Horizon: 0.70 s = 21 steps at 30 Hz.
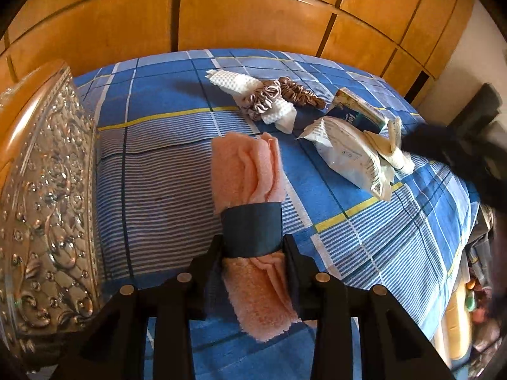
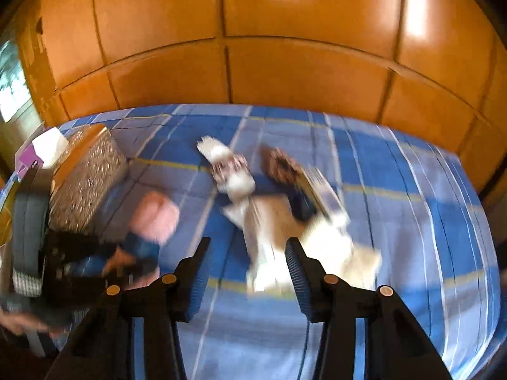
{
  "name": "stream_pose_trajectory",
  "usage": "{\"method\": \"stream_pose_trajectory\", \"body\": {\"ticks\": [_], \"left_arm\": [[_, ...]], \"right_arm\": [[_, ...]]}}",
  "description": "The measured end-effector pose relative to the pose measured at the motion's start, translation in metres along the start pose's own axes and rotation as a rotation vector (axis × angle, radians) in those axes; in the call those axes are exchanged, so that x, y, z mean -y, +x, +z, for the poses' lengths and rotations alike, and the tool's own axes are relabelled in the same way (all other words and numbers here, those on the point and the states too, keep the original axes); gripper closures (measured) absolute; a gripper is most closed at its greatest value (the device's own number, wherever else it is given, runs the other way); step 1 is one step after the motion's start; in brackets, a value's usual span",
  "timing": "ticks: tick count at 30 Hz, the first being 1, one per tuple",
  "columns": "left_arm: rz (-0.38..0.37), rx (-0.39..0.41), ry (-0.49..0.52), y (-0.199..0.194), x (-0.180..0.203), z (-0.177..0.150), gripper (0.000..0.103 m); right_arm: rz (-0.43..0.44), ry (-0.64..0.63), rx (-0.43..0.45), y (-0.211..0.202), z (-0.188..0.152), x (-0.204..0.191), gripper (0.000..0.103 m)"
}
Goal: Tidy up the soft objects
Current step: 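Grasp the pink towel roll with the blue band with the left gripper, then grasp the white mesh sponge with brown scrunchie with the right gripper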
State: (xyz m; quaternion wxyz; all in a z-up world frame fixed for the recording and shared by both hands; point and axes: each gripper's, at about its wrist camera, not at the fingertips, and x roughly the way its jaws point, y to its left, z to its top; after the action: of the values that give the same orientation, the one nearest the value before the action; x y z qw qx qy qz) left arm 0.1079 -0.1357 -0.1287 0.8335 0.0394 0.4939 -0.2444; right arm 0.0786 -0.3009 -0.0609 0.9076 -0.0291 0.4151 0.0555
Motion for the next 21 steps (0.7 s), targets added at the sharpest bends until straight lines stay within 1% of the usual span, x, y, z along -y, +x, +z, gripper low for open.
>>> {"method": "stream_pose_trajectory", "body": {"ticks": [3,5,7,14,17,18,21], "left_arm": [[-0.014,0.004,0.001,0.0,-0.001,0.0,0.066],[-0.017,0.007,0.003,0.0,-0.001,0.0,0.066],[-0.02,0.011,-0.004,0.0,-0.001,0.0,0.066],[-0.029,0.017,-0.033,0.001,-0.004,-0.002,0.066],[-0.029,0.019,-0.034,0.001,-0.003,-0.002,0.065],[-0.028,0.02,-0.032,0.002,-0.003,-0.002,0.065],[-0.026,0.022,-0.032,0.001,-0.003,-0.003,0.065]], "right_arm": [[0.004,-0.053,-0.016,0.025,0.026,-0.006,0.056],[0.014,-0.086,-0.03,0.039,0.037,-0.011,0.056],[0.006,-0.132,-0.057,0.058,0.047,-0.017,0.056],[-0.007,-0.236,-0.179,0.121,0.062,-0.028,0.056],[-0.006,-0.238,-0.192,0.136,0.064,-0.028,0.057],[-0.008,-0.237,-0.202,0.141,0.064,-0.029,0.071],[-0.006,-0.205,-0.188,0.139,0.066,-0.028,0.078]]}}
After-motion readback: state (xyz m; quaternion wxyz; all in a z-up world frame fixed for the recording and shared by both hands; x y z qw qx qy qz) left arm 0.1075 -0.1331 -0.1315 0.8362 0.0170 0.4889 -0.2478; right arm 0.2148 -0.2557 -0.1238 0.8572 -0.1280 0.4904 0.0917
